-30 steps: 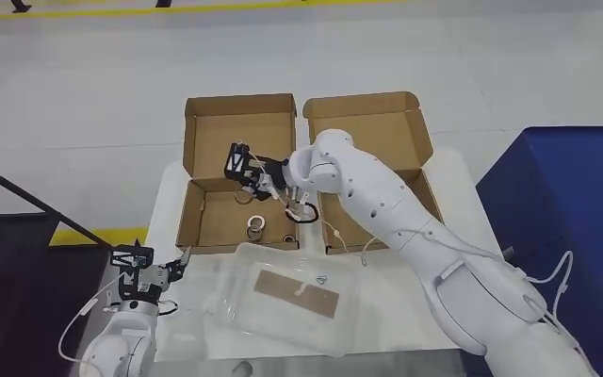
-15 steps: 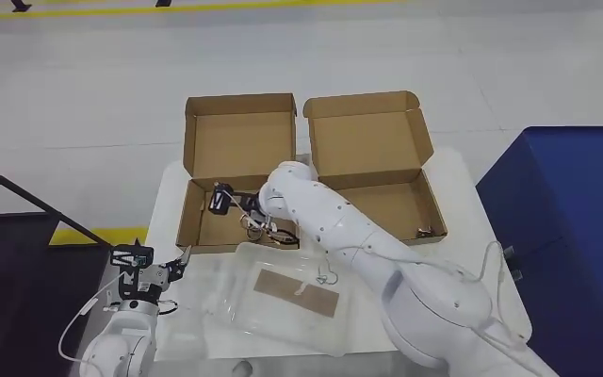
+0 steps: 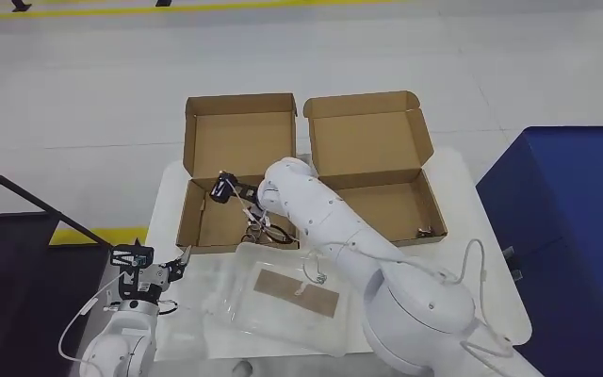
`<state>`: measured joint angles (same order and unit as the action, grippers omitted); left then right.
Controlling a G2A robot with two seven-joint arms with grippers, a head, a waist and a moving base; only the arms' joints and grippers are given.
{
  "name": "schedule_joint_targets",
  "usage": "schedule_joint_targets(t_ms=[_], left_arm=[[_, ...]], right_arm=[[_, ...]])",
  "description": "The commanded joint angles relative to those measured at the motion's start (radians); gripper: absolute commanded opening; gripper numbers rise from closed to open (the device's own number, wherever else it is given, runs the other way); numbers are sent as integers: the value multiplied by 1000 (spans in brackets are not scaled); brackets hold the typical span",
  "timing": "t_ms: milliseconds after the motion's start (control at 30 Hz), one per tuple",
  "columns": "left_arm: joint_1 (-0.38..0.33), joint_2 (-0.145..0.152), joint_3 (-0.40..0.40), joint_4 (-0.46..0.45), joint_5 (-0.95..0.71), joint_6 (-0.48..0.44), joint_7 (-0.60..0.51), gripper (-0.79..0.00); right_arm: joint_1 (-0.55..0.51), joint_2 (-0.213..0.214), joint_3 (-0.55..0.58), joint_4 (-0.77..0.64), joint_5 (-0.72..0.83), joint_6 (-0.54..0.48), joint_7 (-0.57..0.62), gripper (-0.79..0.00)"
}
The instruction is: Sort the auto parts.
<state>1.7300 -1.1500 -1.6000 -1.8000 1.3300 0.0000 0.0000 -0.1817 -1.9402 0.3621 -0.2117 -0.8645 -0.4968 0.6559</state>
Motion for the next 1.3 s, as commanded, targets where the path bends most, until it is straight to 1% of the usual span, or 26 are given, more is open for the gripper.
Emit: schedule_joint_targets(t_ms=[0,33,167,267,367,433,467,533,933,967,1067,1100,1167,1267], left_arm=[[0,0,0,0,0,0,0,0],[0,0,0,0,0,0,0,0],[0,0,0,0,0,0,0,0],[0,0,0,0,0,0,0,0],[0,0,0,0,0,0,0,0],[0,0,0,0,0,0,0,0],[0,0,0,0,0,0,0,0],[0,0,0,0,0,0,0,0],[0,0,0,0,0,0,0,0],[0,0,0,0,0,0,0,0],[0,0,0,0,0,0,0,0],[0,0,0,0,0,0,0,0],[0,0,0,0,0,0,0,0],[0,0,0,0,0,0,0,0]], right_arm=[[17,5,24,0,34,-17,-72,-643],[27,10,34,-4,44,-45,-116,-785],[34,42,59,-26,47,-189,-332,-785],[14,79,67,-49,13,-298,-516,-785],[-24,124,70,-104,-52,-345,-691,-785],[-58,161,70,-164,-119,-344,-790,-785],[-77,179,68,-197,-158,-313,-805,-785],[-128,213,82,-295,-188,-236,-794,-785],[-128,213,82,-295,-188,-236,-794,-785],[-132,213,79,-307,-200,-220,-786,-785],[-140,216,75,-376,-282,-49,-732,-785],[-146,222,84,-396,-291,-12,-723,-785],[-150,244,119,-422,-302,43,-712,-785],[-167,297,198,-460,-306,76,-706,-785]])
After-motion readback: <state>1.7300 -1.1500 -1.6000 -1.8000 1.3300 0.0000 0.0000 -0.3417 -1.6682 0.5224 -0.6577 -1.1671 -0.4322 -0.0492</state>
